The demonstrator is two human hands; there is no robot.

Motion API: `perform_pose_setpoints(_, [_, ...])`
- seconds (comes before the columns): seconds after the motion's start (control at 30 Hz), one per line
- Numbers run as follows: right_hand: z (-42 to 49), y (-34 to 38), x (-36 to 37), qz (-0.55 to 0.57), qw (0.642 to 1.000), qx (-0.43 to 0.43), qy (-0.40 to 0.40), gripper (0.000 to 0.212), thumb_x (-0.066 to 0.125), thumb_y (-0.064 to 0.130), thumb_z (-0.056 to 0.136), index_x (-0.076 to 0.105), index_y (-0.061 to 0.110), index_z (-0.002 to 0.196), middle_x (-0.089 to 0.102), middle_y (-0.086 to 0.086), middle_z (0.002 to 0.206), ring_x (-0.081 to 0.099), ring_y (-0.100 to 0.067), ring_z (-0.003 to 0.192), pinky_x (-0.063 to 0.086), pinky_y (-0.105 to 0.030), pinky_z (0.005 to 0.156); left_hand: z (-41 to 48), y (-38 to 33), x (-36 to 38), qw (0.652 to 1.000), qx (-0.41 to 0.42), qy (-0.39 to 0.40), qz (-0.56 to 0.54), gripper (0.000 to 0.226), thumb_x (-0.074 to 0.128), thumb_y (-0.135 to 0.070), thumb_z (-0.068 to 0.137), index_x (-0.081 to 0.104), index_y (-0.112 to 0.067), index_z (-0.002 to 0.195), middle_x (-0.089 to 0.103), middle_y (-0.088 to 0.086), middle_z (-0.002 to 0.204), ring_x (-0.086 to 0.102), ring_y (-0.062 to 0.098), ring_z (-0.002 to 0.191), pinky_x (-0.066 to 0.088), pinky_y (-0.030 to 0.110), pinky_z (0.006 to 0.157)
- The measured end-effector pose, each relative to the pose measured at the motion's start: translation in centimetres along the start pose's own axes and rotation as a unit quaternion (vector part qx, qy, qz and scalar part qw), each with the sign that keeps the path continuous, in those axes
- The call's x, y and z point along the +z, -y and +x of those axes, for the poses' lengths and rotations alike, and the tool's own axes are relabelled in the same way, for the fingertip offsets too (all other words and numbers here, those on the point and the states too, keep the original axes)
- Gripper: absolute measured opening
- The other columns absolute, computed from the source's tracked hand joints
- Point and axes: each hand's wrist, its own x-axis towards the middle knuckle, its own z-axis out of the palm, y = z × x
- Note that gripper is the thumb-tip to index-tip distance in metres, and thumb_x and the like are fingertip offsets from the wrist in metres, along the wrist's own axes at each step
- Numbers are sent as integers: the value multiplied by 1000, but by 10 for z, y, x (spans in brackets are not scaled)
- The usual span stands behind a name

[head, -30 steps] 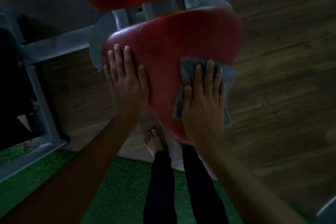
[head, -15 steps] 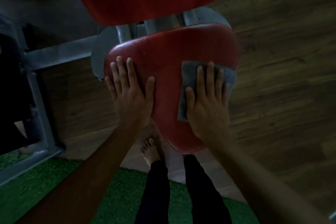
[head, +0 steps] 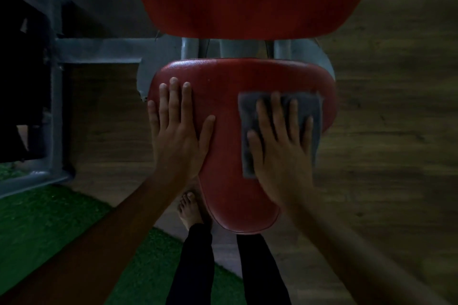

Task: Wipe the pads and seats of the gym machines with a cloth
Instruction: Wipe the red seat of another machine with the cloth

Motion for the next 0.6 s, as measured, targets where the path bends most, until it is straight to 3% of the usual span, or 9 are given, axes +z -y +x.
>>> perform_pose_setpoints(0.13, [-4, -27, -7, -26, 998, -47, 36, 61, 11, 56, 100, 4, 34, 157, -6, 8, 165, -9, -19, 152, 0, -63, 117, 0, 0, 0, 1000, -4, -4, -8, 77, 25, -60, 100, 18, -10, 158, 11, 12, 166, 4, 27, 154, -1, 47, 125])
perform_pose_setpoints(0.23, [58, -32, -13, -35, 999, 32, 11, 62, 8, 59, 99, -5, 36, 155, -13, 9, 164, -16, -17, 150, -8, -64, 116, 0, 0, 1, 1000, -4, -4, -16, 77, 24, -60, 99, 17, -10, 158, 10, 12, 166, 3, 26, 154, -3, 47, 125])
perform_pose_setpoints(0.33, [84, -4, -10, -13, 995, 98, -12, 63, 12, 57, 100, -3, 32, 156, -8, 4, 165, -10, -24, 151, -4, -67, 115, 1, 0, 2, 1000, 1, -6, -16, 77, 24, -59, 100, 17, -10, 158, 10, 13, 166, 3, 27, 154, -2, 48, 125])
perform_pose_setpoints(0.5, [0, -4, -7, -19, 998, -47, 27, 59, 10, 55, 101, 0, 36, 156, -9, 8, 165, -11, -18, 151, 0, -59, 119, 0, 2, 0, 1000, 5, 0, -16, 75, 25, -57, 101, 18, -8, 158, 12, 14, 166, 5, 28, 154, 4, 51, 124])
perform_pose_setpoints(0.6, [12, -28, -11, -40, 998, -34, 26, 59, 6, 58, 100, 0, 38, 155, -6, 9, 165, -8, -17, 152, 3, -61, 118, 0, 4, 1, 1000, 6, -3, -17, 75, 26, -57, 101, 18, -9, 158, 12, 13, 166, 4, 27, 154, 3, 51, 125])
